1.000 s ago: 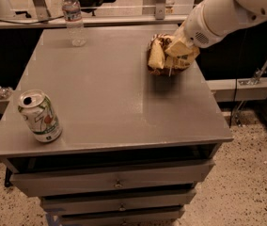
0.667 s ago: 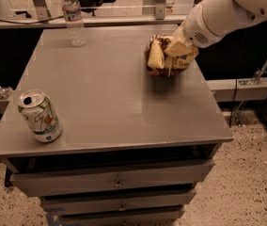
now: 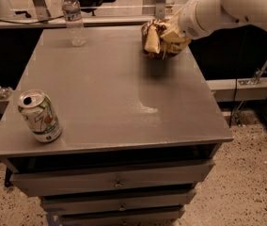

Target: Move brown chip bag near water bottle

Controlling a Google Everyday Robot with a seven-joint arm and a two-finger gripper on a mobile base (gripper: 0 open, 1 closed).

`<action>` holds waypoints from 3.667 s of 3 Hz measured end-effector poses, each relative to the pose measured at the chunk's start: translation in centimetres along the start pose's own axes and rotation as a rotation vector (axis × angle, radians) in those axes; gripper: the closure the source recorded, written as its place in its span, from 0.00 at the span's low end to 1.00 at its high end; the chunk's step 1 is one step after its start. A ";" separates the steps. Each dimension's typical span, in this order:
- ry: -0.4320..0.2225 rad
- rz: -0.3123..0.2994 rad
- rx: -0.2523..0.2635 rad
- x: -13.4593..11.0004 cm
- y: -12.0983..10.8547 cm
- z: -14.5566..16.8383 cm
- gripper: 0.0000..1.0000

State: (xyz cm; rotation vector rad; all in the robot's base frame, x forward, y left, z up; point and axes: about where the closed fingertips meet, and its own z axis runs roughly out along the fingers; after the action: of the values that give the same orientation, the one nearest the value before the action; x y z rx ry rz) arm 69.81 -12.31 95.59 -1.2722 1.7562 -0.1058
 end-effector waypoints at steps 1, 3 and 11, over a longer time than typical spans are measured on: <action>-0.073 -0.016 0.055 -1.5 -3.4 4.2 1.00; -0.217 -0.055 0.032 -6.2 -4.1 12.9 1.00; -0.337 -0.083 -0.159 -11.4 3.7 17.4 0.00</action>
Offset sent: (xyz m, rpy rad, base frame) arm 0.1451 0.0804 -0.0088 0.1286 -0.1788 0.1171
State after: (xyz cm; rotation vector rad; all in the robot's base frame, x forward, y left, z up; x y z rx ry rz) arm 79.90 5.68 90.93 -1.3878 1.4451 0.1950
